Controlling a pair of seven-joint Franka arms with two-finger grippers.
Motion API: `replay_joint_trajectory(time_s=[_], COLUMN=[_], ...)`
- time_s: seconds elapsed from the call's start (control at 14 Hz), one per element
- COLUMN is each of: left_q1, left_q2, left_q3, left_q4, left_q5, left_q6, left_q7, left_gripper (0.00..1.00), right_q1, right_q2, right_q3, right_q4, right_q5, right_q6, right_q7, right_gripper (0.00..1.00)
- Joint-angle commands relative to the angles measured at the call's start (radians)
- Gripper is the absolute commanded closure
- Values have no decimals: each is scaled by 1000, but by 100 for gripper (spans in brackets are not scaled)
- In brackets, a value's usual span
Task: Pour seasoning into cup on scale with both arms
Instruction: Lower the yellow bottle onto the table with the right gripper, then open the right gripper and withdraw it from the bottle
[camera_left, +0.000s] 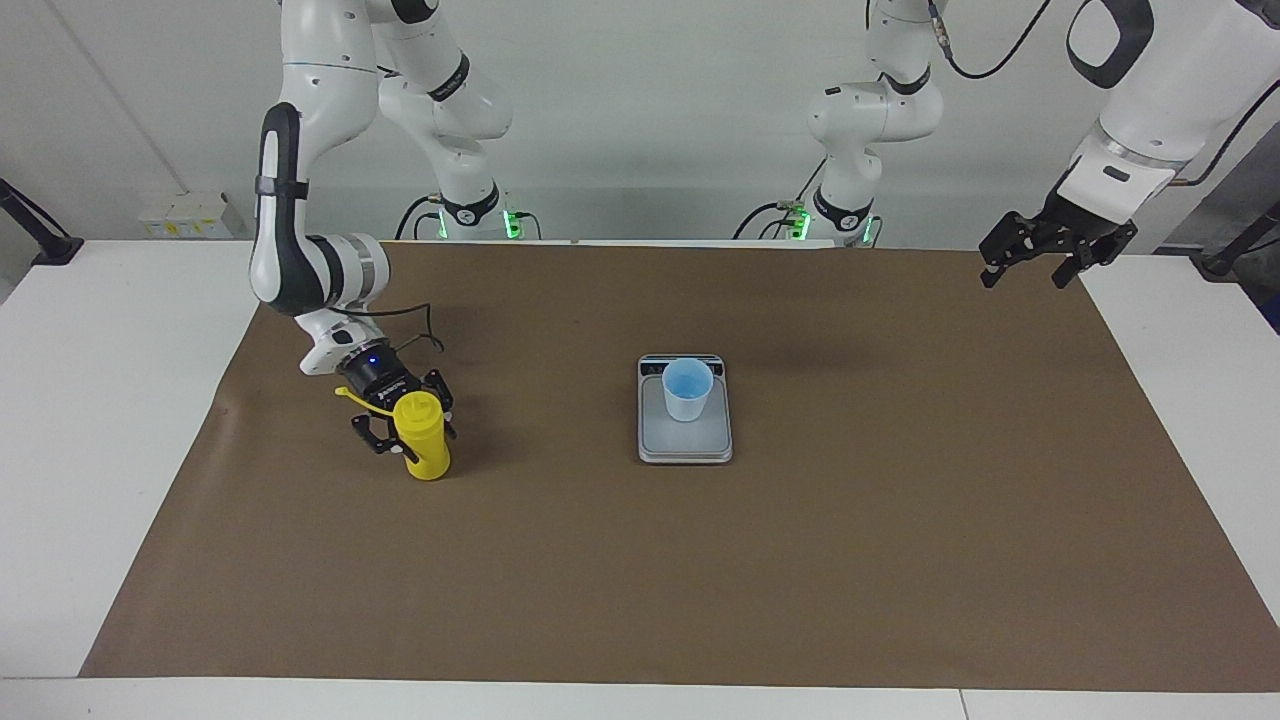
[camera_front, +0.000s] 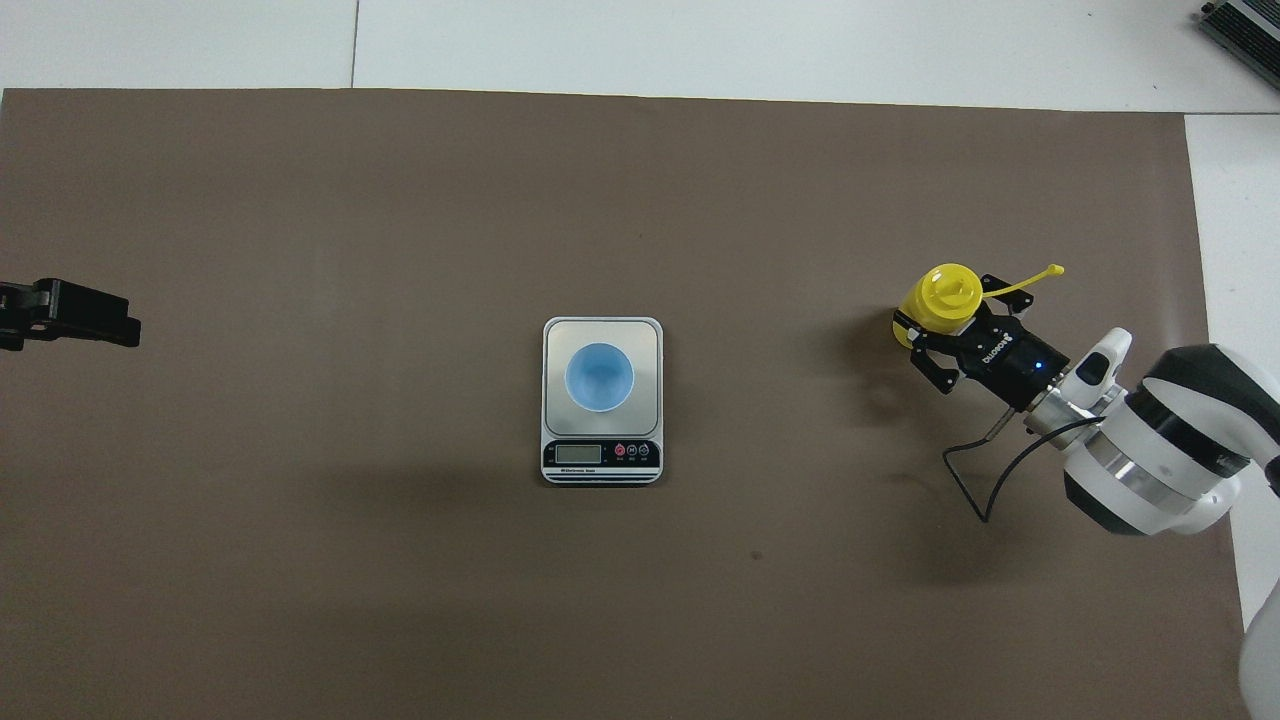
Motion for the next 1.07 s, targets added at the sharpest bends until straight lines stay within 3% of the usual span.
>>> replay_joint_trajectory(time_s=[0.0, 0.72, 1.0], left_q1=[12, 12, 12], left_q2=[-27, -27, -27], left_q3=[-5, -5, -5], left_q4=[-27, -27, -27], left_q5=[-9, -9, -9], left_q6=[-4, -4, -4], left_q7=[-7, -7, -7], left_gripper=[0, 0, 0], right_q1=[3, 89, 100], right_q2=[-49, -158, -167], right_q3=[8, 11, 10], right_q4=[-7, -7, -15], right_q5=[29, 15, 11], right_q6=[53, 285, 305], right_q7=[-20, 23, 23], right_gripper=[0, 0, 0])
